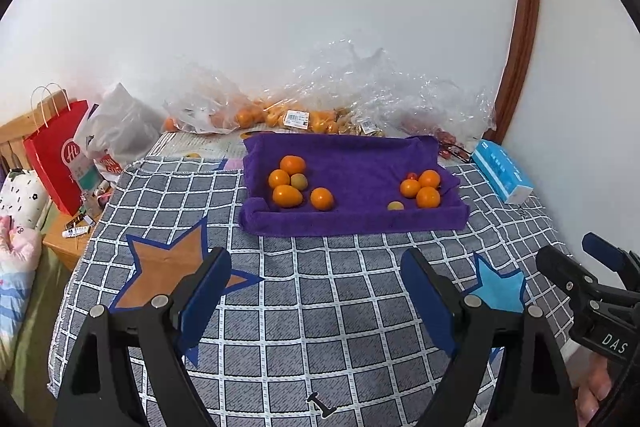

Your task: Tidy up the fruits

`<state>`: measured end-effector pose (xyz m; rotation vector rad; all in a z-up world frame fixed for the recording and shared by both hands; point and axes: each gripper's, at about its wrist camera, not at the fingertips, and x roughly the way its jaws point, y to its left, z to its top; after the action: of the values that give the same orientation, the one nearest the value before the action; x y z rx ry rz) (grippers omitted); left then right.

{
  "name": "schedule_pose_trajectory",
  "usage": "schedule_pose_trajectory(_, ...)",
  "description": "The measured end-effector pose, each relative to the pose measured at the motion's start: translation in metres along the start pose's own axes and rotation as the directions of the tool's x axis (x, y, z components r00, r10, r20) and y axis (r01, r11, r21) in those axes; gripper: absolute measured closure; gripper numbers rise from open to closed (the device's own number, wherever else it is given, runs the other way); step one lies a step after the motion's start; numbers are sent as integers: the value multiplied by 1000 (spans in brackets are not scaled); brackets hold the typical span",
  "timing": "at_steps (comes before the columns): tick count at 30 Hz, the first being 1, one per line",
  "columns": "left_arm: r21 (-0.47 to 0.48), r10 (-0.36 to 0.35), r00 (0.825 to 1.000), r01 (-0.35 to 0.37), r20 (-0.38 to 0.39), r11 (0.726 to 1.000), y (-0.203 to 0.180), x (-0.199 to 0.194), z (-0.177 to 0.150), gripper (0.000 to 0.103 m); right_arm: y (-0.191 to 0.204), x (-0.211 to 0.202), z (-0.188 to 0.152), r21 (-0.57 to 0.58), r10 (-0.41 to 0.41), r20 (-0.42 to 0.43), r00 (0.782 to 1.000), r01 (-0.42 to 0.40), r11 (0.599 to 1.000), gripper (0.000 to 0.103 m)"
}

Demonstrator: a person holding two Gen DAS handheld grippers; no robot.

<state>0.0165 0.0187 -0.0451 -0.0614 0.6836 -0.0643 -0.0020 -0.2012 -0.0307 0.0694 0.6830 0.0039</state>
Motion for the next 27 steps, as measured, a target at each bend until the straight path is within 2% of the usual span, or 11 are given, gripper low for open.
schedule_pose_trajectory(27,21,9,1000,-9,9,1000,-6,-4,2,17,-3,-3,1,11,-1,13,1000,1,1000,5)
